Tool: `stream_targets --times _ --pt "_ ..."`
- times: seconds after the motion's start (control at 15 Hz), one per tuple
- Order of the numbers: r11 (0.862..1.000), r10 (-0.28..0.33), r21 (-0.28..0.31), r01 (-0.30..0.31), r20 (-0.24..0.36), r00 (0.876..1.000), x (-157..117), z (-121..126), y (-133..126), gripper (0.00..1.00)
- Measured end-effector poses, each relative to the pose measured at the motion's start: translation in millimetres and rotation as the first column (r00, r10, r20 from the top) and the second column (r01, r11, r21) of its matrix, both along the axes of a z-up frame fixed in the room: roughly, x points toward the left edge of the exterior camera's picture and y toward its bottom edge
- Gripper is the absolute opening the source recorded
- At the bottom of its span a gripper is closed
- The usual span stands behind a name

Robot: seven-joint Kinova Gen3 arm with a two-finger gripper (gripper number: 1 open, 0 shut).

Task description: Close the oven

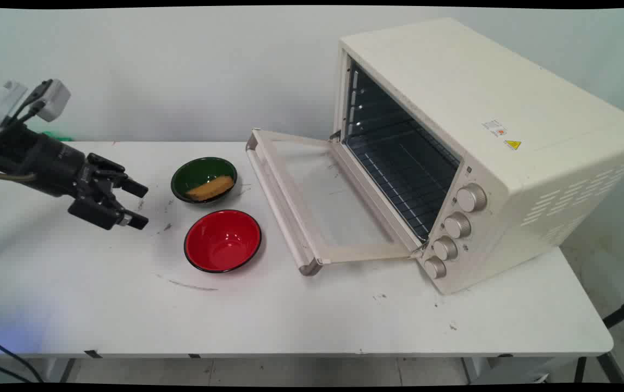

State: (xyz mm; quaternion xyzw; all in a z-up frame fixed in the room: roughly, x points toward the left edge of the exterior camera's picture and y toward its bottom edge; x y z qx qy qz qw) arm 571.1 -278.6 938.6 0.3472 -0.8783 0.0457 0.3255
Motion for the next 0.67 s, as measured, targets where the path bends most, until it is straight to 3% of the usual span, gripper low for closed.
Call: stream_targets --times 0.33,0.67 --pt "0.999 0.034 -0.039 -0.034 -0.012 0.999 -20.2 -10.0 -28.0 1.0" --pt "0.996 0.042 -0.082 -0.042 -0.002 0.999 -56.8 -37.2 -68.0 1.0"
